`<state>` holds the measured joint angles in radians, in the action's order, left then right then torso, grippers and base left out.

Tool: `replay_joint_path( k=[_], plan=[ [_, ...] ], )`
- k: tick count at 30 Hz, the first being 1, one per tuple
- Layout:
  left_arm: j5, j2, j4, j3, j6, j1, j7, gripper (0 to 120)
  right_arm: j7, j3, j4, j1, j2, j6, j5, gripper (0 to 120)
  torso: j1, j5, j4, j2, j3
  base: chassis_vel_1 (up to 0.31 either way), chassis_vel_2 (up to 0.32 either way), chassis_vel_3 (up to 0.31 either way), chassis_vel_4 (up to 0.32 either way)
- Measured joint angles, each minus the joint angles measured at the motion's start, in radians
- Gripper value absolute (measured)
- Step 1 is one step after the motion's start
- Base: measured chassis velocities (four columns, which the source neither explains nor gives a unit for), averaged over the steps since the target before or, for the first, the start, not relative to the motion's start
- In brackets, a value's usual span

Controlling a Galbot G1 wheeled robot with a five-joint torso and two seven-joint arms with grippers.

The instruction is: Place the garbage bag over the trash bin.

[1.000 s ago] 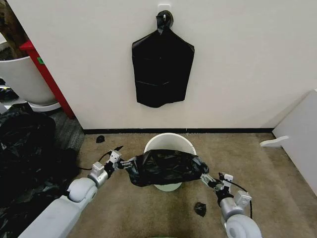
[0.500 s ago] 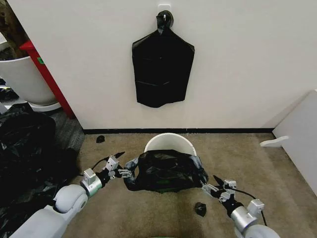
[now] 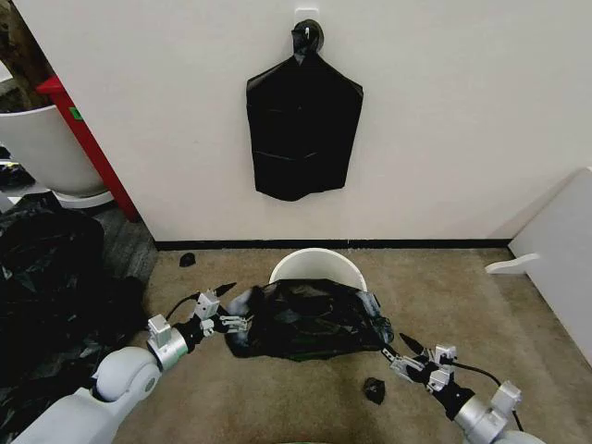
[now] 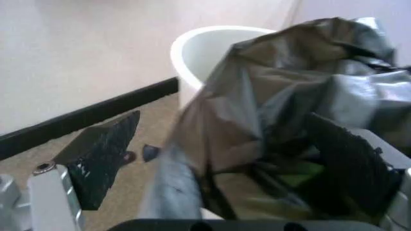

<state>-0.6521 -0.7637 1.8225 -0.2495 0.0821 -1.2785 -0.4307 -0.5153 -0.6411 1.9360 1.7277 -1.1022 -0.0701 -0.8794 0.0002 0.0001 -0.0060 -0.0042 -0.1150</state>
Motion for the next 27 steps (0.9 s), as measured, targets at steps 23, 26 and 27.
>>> replay_joint_path(
  k=[23, 26, 27],
  plan=[
    [-0.334, -0.035, 0.300, -0.248, -0.168, -0.087, 0.294, 100, 0.436, -0.092, 0.340, -0.184, 0.125, -0.127, -0.124, 100, 0.000, -0.0001, 0.0000, 0.000, 0.000, 0.000, 0.000, 0.000, 0.000],
    [-0.364, -0.061, 0.417, -0.296, -0.264, -0.106, 0.418, 100, 0.574, -0.064, 0.330, -0.318, 0.217, -0.214, -0.167, 100, 0.000, 0.0004, 0.0005, 0.000, 0.000, 0.000, 0.000, 0.000, 0.000],
    [-0.364, -0.061, 0.417, -0.296, -0.264, -0.106, 0.418, 100, 0.574, -0.064, 0.330, -0.318, 0.217, -0.214, -0.167, 100, 0.000, 0.0004, 0.0005, 0.000, 0.000, 0.000, 0.000, 0.000, 0.000]
  ],
)
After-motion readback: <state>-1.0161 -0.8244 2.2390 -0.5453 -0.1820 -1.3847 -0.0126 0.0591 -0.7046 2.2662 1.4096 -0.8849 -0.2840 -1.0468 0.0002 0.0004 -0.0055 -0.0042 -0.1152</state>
